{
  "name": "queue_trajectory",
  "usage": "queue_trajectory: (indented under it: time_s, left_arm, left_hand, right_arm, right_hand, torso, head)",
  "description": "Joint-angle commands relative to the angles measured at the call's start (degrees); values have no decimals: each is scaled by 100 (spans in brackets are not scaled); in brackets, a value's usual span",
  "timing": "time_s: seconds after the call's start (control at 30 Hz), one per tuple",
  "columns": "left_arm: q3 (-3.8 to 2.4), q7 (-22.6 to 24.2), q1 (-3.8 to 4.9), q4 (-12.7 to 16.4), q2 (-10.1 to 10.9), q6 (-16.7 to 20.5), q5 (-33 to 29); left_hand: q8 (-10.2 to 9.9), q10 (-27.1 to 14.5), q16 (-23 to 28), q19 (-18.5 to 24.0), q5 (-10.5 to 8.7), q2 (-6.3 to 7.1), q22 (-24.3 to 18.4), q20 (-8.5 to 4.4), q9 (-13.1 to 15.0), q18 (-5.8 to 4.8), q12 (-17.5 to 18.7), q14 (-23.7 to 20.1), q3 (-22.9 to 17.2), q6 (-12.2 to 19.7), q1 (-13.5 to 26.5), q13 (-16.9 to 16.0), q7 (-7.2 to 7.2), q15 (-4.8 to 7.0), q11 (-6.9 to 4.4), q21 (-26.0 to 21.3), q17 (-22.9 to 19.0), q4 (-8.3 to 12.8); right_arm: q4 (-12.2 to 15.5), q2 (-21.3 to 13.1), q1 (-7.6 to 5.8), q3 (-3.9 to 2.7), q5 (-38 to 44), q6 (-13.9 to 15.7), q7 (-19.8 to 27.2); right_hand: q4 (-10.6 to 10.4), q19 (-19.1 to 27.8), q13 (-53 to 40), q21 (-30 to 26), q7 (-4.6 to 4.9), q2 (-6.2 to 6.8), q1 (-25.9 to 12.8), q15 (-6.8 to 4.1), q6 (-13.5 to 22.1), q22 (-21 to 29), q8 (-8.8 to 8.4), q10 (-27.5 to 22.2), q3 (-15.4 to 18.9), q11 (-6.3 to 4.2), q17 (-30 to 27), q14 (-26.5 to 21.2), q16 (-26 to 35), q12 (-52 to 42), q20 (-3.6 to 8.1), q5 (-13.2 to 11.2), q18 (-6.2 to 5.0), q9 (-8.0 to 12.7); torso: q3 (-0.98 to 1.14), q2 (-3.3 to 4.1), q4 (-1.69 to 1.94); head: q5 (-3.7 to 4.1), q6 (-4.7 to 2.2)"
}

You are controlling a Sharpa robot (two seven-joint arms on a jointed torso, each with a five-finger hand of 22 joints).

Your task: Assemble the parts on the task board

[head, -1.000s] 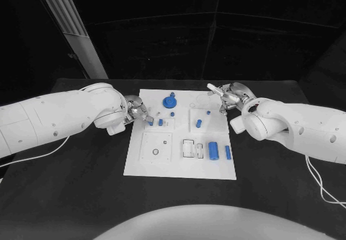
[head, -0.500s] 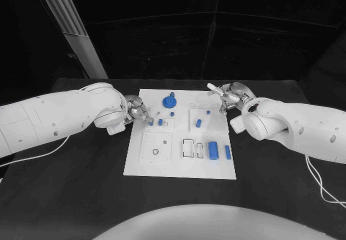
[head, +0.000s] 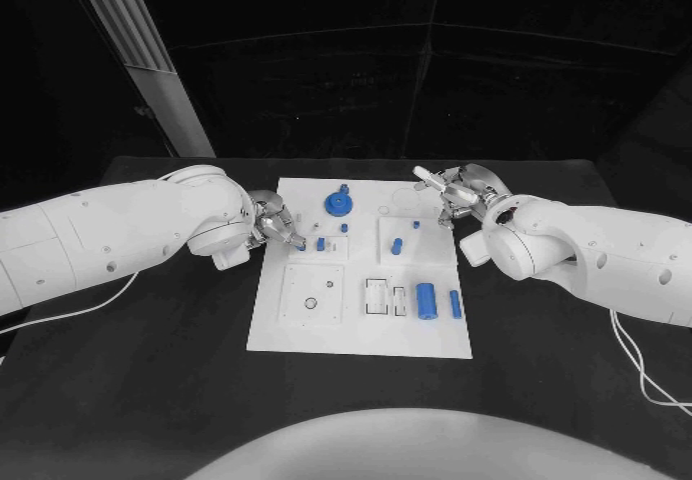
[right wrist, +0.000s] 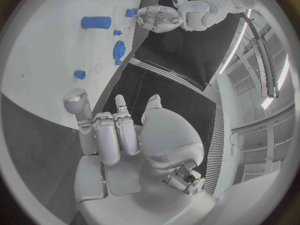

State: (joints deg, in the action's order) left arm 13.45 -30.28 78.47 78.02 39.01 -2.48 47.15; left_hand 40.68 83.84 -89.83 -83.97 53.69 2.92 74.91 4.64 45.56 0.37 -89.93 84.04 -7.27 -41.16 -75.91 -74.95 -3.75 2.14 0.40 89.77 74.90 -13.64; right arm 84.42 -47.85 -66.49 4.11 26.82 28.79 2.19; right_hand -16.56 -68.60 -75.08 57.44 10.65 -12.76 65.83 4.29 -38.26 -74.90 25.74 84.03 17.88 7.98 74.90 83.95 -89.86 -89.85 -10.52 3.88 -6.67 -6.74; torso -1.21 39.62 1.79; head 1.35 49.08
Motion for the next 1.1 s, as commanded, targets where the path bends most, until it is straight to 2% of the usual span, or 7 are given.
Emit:
queue_trajectory:
  time_s: [0.03, 0.27, 0.43, 0.73, 0.8, 0.97, 1.1]
  left_arm:
    - [1, -116, 4, 5, 1, -63, -3]
    - [1, -178, 3, -2, -5, -125, -3]
    - [1, -214, 3, -10, -13, -166, -2]
    - [1, -136, 2, -24, -31, -150, -2]
    - [1, -116, 2, -26, -34, -153, -2]
    - [1, -74, 1, -30, -36, -151, -2]
    - [1, -60, 0, -32, -37, -144, -2]
  left_hand:
    - [36, 616, -17, -603, -20, -17, 1509, -30, 39, -37, -7, 596, -66, -13, -91, -1505, 35, 41, -45, 23, 1510, 9]
    - [40, 616, -17, -603, -20, -16, 1509, -31, 43, -37, -7, 596, -77, -10, -100, -1505, 35, 42, -47, 23, 1510, 15]
    - [47, 616, -17, -603, -146, 3, 1509, -35, 61, -37, -7, 596, -97, 22, -68, -1505, 24, 41, -38, 23, 1510, -15]
    - [13, 616, -17, -603, -940, 57, 1509, -22, 55, -37, -7, 596, 79, 59, 282, -1505, -6, 16, -10, 23, 1510, -288]
    - [-17, 616, -17, -603, -1320, 59, 1509, -10, 32, -37, -7, 596, 236, 55, 569, -1505, -34, -5, 17, 23, 1510, -308]
    - [-49, 616, -17, -603, -1623, 63, 1509, 13, 6, -37, -7, 596, 426, 50, 876, -1505, -47, -24, 30, 23, 1510, -307]
    - [-57, 616, -17, -603, -1687, 56, 1509, 19, 0, -37, -7, 596, 477, 50, 946, -1505, -51, -27, 33, 23, 1510, -312]
  right_arm:
    - [6, 0, -9, -3, 13, 30, 54]
    - [8, 3, -9, -3, 13, 29, 56]
    - [9, 5, -9, -3, 13, 29, 56]
    - [8, 0, -9, -3, 13, 33, 52]
    - [10, -1, -9, -3, 13, 34, 50]
    - [7, 2, -9, -3, 13, 34, 49]
    - [8, 4, -9, -3, 13, 31, 49]
  right_hand:
    - [-4, 4, -1492, -15, 109, -36, 39, -30, -4, -433, 24, 597, 40, -43, 1510, 605, -14, -15, 37, 21, -54, 8]
    - [-4, 4, -1492, -15, 109, -36, 39, -30, -4, -433, 24, 597, 40, -43, 1510, 605, -14, -15, 37, 21, -54, 8]
    - [-4, 4, -1492, -15, 109, -36, 39, -30, -4, -433, 24, 597, 40, -43, 1510, 605, -14, -15, 37, 21, -54, 8]
    - [-4, 4, -1492, -15, 109, -36, 39, -30, -4, -433, 24, 597, 40, -43, 1510, 605, -14, -15, 37, 21, -54, 8]
    - [-4, 4, -1492, -15, 109, -36, 39, -30, -4, -433, 24, 597, 40, -43, 1510, 605, -14, -15, 37, 21, -54, 8]
    - [-4, 4, -1492, -15, 109, -36, 39, -30, -4, -433, 24, 597, 40, -43, 1510, 605, -14, -15, 37, 21, -54, 8]
    - [-4, 4, -1492, -15, 109, -36, 39, -30, -4, -433, 24, 597, 40, -43, 1510, 605, -14, -15, 37, 21, -54, 8]
  torso:
    - [0, -1, 1]
    - [0, 0, 3]
    - [2, -1, -1]
    - [0, -3, -2]
    - [1, 1, 2]
    - [1, -2, 6]
    - [2, 1, 4]
  head:
    - [-2, 5]
    - [2, 10]
    - [1, 10]
    - [11, -2]
    - [15, -1]
    - [34, 6]
    - [25, 0]
